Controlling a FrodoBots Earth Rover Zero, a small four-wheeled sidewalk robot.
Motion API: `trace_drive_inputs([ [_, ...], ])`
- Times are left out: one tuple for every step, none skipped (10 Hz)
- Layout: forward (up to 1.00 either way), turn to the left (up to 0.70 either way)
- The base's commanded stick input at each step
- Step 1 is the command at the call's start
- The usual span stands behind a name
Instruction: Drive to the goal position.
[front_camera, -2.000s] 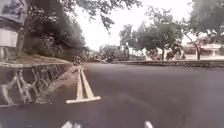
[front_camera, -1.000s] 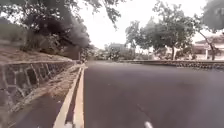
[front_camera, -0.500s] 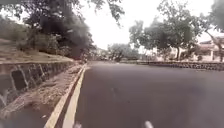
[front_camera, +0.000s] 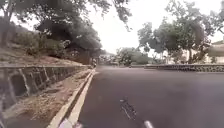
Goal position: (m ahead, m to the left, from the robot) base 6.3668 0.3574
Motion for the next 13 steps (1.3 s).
trace_drive_inputs([
  [0.85,0.00],
  [0.85,0.00],
  [0.85,0.00],
  [0.85,0.00],
  [0.85,0.00],
  [0.85,0.00],
  [0.85,0.19],
  [0.85,0.11],
  [0.85,0.02],
  [0.85,0.00],
  [0.85,0.00],
  [0.85,0.00],
  [0.85,0.00],
])
